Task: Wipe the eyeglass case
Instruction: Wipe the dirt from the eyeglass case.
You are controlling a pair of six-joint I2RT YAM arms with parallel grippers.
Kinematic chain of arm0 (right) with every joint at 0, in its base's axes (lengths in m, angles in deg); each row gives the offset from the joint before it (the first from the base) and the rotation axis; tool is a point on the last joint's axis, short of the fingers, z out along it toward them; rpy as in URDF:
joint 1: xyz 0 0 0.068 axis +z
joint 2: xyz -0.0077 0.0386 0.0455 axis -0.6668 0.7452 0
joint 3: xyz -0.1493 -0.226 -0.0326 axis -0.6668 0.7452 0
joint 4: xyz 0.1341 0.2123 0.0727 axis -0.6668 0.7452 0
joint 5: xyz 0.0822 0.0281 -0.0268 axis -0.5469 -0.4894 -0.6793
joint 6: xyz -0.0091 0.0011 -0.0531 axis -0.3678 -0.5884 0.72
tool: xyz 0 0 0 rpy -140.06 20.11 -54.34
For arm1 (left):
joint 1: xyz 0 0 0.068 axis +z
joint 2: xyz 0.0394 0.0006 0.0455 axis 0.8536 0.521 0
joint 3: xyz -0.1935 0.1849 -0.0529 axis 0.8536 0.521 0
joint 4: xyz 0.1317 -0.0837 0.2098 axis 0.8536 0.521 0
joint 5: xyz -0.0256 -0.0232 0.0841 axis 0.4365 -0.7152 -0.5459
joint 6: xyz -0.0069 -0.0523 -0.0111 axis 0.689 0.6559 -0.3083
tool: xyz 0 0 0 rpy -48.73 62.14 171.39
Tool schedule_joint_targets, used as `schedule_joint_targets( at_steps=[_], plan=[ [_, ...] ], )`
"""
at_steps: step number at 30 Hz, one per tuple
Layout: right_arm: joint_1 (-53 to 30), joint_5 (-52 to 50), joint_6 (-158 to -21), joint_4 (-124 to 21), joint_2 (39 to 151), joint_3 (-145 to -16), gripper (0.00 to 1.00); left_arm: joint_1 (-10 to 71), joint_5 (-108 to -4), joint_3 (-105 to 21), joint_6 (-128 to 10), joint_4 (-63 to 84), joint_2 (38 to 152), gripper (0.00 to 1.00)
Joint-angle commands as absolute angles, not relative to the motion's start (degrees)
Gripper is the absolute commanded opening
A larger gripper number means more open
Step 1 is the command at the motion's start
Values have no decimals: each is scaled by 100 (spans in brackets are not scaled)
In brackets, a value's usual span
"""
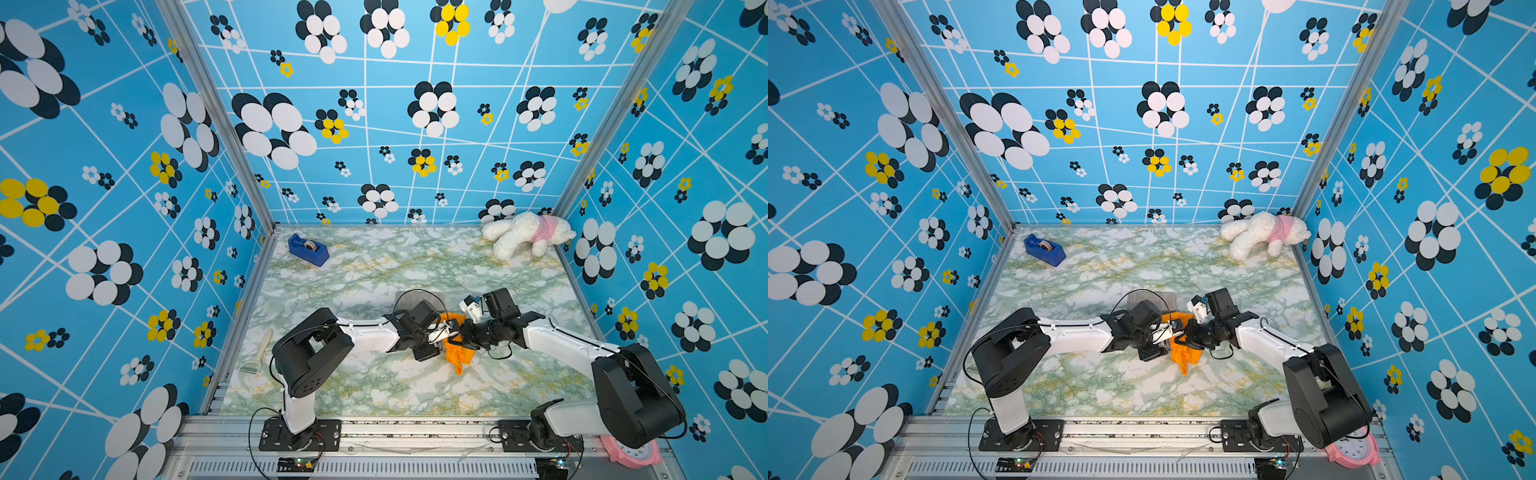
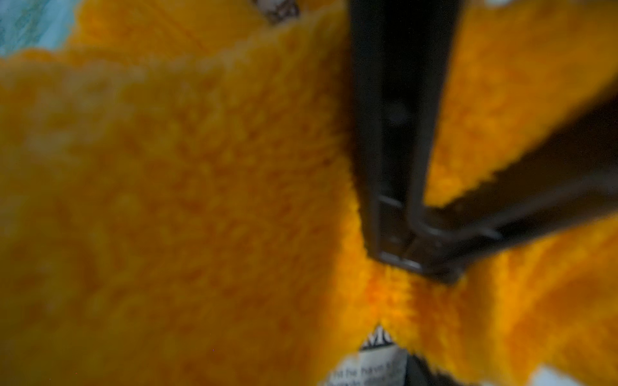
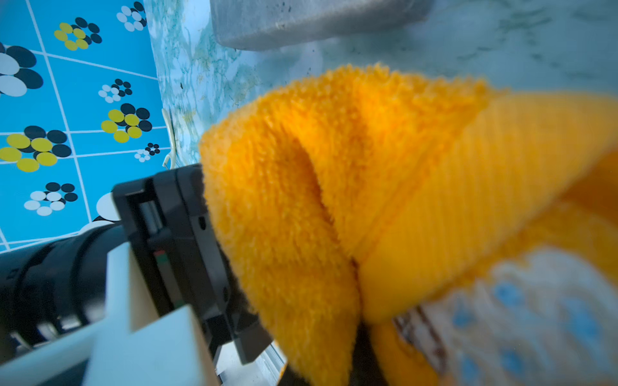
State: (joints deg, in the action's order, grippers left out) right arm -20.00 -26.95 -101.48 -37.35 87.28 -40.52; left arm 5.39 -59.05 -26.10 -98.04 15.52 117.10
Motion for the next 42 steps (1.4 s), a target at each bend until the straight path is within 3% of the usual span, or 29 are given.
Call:
schedule_joint_targets(
  at_steps=[1, 9, 14, 17, 21, 25, 29, 35, 39, 42],
  plan=[
    [-1930, -2432, -10098, -3569, 9003, -3874, 0, 481, -5620, -2763, -9713, 1135, 11525, 31],
    [-3134, -1558, -9106, -2252, 8652, -4305, 0, 481, -5646, -2705, -9738, 1240, 11503, 30],
    [-3096, -1252, -9335, -2286, 8508, -4498, 0, 475, -5698, -2553, -9757, 1221, 11406, 29],
    [-2610, -1312, -9597, -2396, 8567, -4626, 0, 472, -5725, -2558, -9807, 1210, 11434, 29],
    [-1894, -1758, -10224, -3021, 8862, -4500, 0, 472, -5713, -2754, -9842, 1228, 11559, 29],
    [-1730, -2076, -10739, -3797, 9012, -4081, 0, 473, -5724, -2849, -9818, 1186, 11642, 28],
    [-1858, -1457, -10124, -2983, 9004, -4262, 0, 472, -5814, -2770, -9842, 1187, 11567, 26],
    [-2836, -870, -9514, -2218, 8379, -4485, 0, 542, -5806, -2454, -9798, 1350, 11206, 25],
    [-2925, -206, -9134, -1809, 8242, -4943, 0, 632, -5578, -2225, -9642, 1351, 10952, 26],
    [-2925, -352, -9127, -1808, 8244, -5194, 0, 707, -5453, -2199, -9531, 1457, 10887, 26]
  ],
)
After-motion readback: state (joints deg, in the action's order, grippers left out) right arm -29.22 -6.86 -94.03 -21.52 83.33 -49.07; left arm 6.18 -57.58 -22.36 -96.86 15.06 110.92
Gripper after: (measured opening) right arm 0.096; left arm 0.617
